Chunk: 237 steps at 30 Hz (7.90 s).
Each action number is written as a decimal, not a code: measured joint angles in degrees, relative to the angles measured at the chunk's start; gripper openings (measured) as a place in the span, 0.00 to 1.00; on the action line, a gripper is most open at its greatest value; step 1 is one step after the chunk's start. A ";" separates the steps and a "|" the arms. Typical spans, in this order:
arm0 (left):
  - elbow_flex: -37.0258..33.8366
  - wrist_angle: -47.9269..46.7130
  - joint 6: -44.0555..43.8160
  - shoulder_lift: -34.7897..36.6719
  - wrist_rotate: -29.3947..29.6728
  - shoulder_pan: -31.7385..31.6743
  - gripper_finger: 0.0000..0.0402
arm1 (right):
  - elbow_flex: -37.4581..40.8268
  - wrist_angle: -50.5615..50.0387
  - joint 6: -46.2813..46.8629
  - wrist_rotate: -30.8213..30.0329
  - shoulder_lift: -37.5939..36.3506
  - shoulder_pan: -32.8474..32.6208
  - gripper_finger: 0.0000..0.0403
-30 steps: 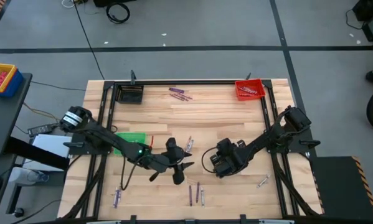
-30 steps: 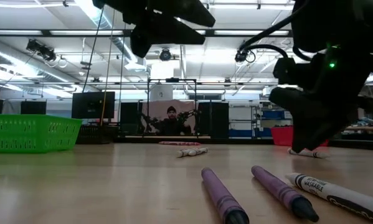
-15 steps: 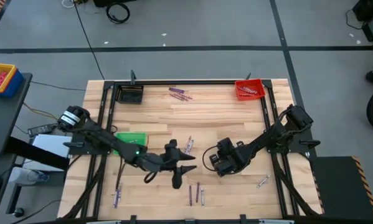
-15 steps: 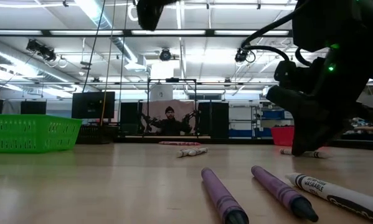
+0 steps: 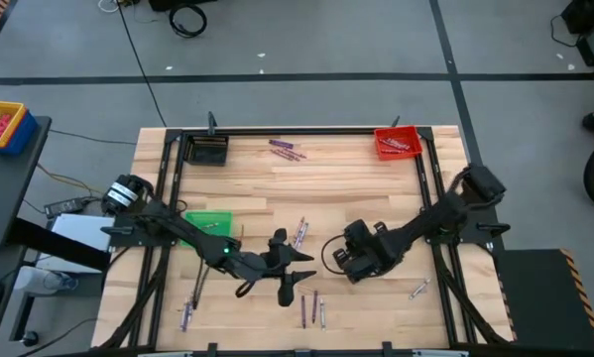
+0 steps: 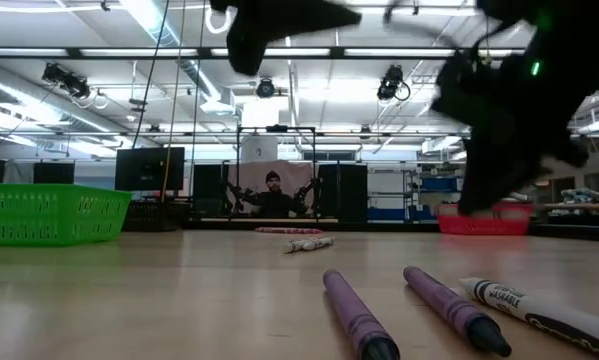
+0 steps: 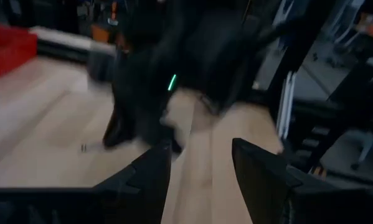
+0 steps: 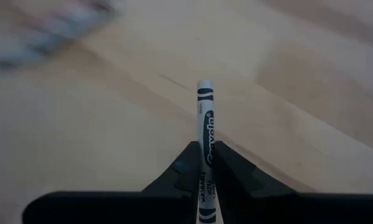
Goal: Sort crayons
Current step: Put the white crayon into the green bin
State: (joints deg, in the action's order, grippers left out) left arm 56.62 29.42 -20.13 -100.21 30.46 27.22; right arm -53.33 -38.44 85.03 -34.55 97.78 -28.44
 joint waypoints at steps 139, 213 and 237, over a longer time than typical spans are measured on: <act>-15.24 -83.04 -23.54 28.92 -16.64 -5.33 0.33 | -0.91 78.04 -88.22 -41.54 -13.07 -31.30 0.50; -10.58 -9.85 7.55 19.57 17.25 9.90 0.36 | -16.38 -28.89 -44.37 35.63 13.87 -23.96 0.04; -10.56 -9.48 6.00 16.51 15.30 8.20 0.36 | -20.75 -28.36 -51.53 26.06 12.75 -27.26 0.33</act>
State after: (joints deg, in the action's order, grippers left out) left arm 46.06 19.94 -14.13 -83.70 45.76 35.42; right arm -74.08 -66.79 33.50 -8.49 110.53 -55.71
